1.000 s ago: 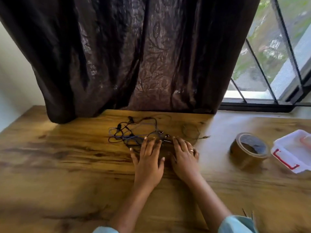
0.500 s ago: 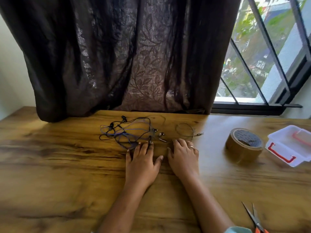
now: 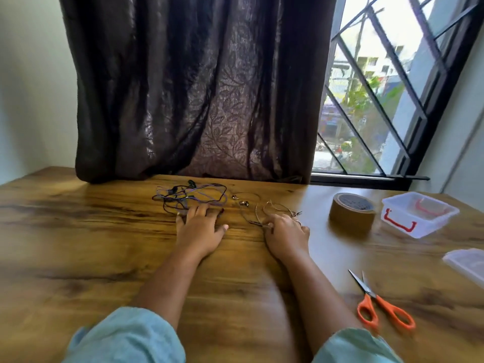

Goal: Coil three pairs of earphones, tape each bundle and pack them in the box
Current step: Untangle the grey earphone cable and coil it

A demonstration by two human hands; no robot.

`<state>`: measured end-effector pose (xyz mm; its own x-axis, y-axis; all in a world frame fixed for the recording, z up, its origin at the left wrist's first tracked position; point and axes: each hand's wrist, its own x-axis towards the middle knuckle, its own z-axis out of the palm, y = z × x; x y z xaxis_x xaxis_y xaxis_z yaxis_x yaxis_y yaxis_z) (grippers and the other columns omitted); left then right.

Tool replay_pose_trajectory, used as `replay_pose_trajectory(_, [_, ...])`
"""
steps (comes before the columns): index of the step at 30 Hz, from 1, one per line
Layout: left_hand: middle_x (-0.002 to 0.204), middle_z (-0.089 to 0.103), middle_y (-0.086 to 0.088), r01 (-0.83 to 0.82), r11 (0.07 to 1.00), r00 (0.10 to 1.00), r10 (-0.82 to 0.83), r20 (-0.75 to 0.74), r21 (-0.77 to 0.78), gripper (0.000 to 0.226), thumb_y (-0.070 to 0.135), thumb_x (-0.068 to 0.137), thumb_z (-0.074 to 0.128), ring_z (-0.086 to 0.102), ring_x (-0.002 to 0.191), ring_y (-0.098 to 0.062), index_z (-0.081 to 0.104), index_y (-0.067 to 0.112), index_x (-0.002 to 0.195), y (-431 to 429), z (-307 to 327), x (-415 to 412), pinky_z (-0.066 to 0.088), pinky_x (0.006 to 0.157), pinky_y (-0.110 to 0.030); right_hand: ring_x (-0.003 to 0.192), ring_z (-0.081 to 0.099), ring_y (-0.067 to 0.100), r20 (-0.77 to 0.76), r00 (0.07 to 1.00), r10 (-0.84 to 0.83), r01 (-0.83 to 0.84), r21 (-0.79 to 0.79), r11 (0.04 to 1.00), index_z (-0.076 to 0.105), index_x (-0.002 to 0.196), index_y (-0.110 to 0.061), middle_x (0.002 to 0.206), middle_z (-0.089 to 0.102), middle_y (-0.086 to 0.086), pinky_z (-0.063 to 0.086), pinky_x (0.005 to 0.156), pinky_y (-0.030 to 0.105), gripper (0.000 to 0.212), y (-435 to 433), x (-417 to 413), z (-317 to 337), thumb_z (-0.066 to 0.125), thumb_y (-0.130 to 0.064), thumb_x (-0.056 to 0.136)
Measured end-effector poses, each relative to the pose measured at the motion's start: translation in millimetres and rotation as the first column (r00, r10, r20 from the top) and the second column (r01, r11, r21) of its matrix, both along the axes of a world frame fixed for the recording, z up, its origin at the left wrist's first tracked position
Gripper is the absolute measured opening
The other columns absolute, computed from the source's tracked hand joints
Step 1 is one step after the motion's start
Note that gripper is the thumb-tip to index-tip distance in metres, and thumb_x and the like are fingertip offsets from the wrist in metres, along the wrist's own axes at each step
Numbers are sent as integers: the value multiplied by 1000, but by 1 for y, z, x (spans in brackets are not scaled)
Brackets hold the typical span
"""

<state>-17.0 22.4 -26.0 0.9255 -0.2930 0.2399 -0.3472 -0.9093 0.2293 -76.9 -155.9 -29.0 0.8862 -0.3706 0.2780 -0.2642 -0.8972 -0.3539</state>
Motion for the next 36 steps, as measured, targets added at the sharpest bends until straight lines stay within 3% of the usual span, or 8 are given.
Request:
replay_pose_trajectory(7, [143, 35, 6, 195, 977, 969, -177, 174, -89, 50, 34, 93, 50, 27, 134, -15, 37, 30, 141, -5, -6, -25, 33, 108, -39, 126, 41, 22, 137, 988, 73, -74, 2, 997, 64, 108, -31, 121, 56, -6, 27, 97, 39, 20, 7, -21, -5, 50, -34, 95])
replay_pose_trajectory(11, [138, 40, 8, 235, 966, 951, -206, 231, -106, 54, 34, 94, 48, 34, 128, -14, 29, 34, 144, -19, -15, -13, 39, 101, -33, 92, 56, 14, 408, 892, 196, -290, 183, 939, 61, 91, -27, 86, 64, -11, 34, 84, 35, 15, 9, 2, -2, 47, -28, 97])
replay_pose_trajectory(17, [109, 52, 6, 248, 910, 916, -109, 386, -332, 25, 27, 98, 44, 47, 106, -12, 59, 16, 115, -27, 1, -12, 37, 80, -24, 72, 59, 10, 531, 770, 354, -497, 152, 854, 61, 94, -23, 80, 64, -11, 51, 66, 33, 9, 11, 3, 9, 53, -28, 96])
replay_pose_trajectory(20, [102, 49, 0, 132, 724, 904, 192, 382, -677, 19, 17, 97, 45, 49, 100, -21, 62, 9, 102, -9, 9, 2, 35, 78, -26, 73, 59, 14, 508, 804, 309, -411, 100, 906, 60, 92, -22, 82, 64, -8, 45, 61, 31, 15, 1, 6, 8, 51, -32, 96])
replay_pose_trajectory(25, [111, 49, -16, 14, 385, 911, 376, 171, -923, 26, 8, 99, 39, 45, 89, -17, 63, -2, 99, 0, 15, 7, 29, 75, -14, 75, 61, 25, 453, 849, 271, -248, -110, 963, 56, 85, -20, 85, 63, -4, 38, 66, 32, 25, -15, 7, 6, 44, -38, 98])
replay_pose_trajectory(28, [115, 49, -18, -84, 149, 908, 419, -14, -985, 30, 16, 100, 37, 51, 97, -28, 63, 1, 100, 10, 14, 16, 41, 88, -32, 80, 62, 31, 485, 860, 162, -106, -141, 984, 57, 88, -18, 89, 63, 0, 39, 73, 37, 22, -29, 7, 7, 45, -34, 98])
replay_pose_trajectory(32, [82, 54, -5, -201, -186, 934, 259, -245, -962, 30, 32, 101, 34, 47, 67, -14, 56, 18, 87, 23, 17, 17, 45, 63, -30, 91, 61, 34, 500, 866, -15, 87, -119, 989, 61, 103, -16, 101, 65, 6, 38, 76, 39, 15, -37, 7, 9, 47, -16, 97])
replay_pose_trajectory(36, [70, 50, 0, -237, -277, 968, 17, -252, -931, 29, 35, 101, 34, 53, 58, -12, 54, 15, 94, 18, 25, 6, 46, 51, -22, 103, 58, 35, 465, 878, -116, 152, -41, 987, 61, 115, -17, 109, 64, 8, 38, 81, 40, 33, -35, 9, 9, 44, -1, 92])
